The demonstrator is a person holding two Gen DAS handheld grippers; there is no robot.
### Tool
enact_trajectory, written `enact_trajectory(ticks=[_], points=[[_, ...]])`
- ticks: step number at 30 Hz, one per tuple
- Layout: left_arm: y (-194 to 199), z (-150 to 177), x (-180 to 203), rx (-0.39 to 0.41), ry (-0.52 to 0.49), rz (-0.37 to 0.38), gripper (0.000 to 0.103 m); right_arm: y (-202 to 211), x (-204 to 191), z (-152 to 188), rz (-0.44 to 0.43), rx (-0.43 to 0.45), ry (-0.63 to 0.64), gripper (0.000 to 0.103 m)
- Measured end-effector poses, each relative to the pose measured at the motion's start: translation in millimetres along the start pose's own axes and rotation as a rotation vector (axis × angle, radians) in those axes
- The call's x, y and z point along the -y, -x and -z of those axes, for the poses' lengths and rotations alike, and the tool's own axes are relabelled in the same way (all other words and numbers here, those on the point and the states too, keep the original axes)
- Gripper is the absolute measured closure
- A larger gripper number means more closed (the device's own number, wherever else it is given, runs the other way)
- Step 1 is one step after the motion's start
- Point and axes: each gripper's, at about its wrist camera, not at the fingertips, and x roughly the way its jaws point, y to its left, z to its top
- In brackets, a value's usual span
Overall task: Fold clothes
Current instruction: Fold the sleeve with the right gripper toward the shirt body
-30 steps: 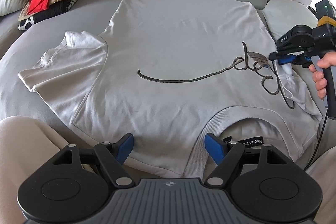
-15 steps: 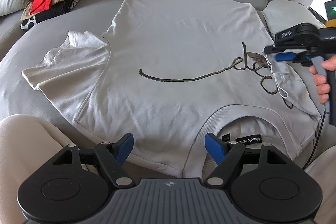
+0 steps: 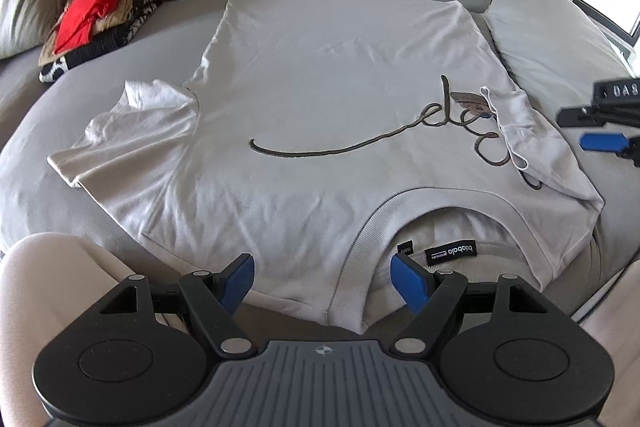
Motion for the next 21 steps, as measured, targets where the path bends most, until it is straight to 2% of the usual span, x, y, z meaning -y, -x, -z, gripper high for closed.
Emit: enact_trajectory(ticks=[3, 4, 5, 6, 9, 11, 13, 15, 16, 21], points=[[1.5, 1.2, -0.4, 0.0, -0.002, -0.019, 0.027, -3.4, 20.2, 2.9, 0.051, -0.018, -0.047, 0.055], [1.2, 1.5, -0.8, -0.003, -0.001, -0.024, 0.027, -4.3, 26.5, 3.9, 0.067, -0.022, -0.063, 0.066], [1.0, 1.9, -1.2, -0.006, 0.0, -0.028, 0.027, -3.3, 32.7, 4.8, 0.086, -0.009, -0.074, 0.088], [1.0, 2.3, -1.1, -0.007, -0.002, -0.03, 0.027, -1.2, 37.9, 5.2, 0.108, 0.009, -0.08, 0.094], [1.9, 3.3, 0.2, -0.003, -0.009, -0.03, 0.027, 3.5, 50.4, 4.2, 0.144, 0.038, -0.098, 0.095], [1.3, 4.0, 0.9, -0.004, -0.013, -0.027, 0.027, 2.2, 53.8, 4.4, 0.099, 0.022, -0.099, 0.095], [0.6, 5.2, 1.8, -0.007, -0.015, -0.023, 0.027, -5.3, 50.0, 6.4, 0.097, -0.019, -0.055, 0.094], [0.0, 6.3, 2.3, -0.009, -0.018, -0.019, 0.027, -19.5, 47.3, 11.6, 0.154, -0.095, -0.001, 0.095], [0.2, 6.7, 1.8, -0.008, -0.02, -0.016, 0.027, -27.2, 46.2, 14.5, 0.187, -0.137, 0.026, 0.103], [-0.6, 6.9, -5.7, -0.001, -0.005, -0.015, 0.027, -15.5, 36.2, 17.1, 0.263, -0.172, 0.041, 0.1]])
